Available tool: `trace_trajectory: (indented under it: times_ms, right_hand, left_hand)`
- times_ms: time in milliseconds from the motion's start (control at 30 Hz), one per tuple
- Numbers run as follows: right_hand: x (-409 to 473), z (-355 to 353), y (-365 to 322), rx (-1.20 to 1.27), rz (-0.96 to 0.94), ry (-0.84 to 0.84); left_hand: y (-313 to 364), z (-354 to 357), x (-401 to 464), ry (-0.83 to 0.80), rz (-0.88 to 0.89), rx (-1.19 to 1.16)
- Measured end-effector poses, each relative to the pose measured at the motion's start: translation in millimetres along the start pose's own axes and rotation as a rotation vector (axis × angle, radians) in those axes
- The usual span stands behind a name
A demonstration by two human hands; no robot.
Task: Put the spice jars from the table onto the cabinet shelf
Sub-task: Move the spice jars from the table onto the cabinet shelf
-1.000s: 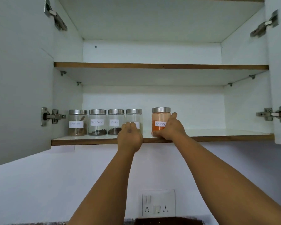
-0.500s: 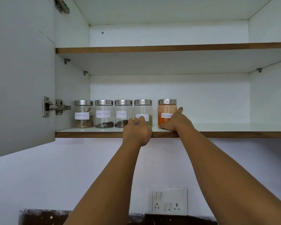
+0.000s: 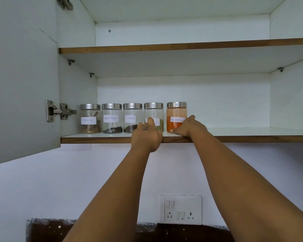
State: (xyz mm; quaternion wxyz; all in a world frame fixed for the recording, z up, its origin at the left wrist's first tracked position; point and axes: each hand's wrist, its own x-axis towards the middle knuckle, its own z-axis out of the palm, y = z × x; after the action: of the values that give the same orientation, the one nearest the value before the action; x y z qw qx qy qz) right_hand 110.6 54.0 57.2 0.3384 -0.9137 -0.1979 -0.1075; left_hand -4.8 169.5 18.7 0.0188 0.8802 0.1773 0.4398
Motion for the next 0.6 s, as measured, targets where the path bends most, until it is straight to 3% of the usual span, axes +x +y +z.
trace_trajectory:
  times_ms: [600]
  right_hand:
    - [-12,-2,3,-0.02,-0.033,0.047]
  left_hand:
    - [0,-2,1,-0.071,0.014,0.003]
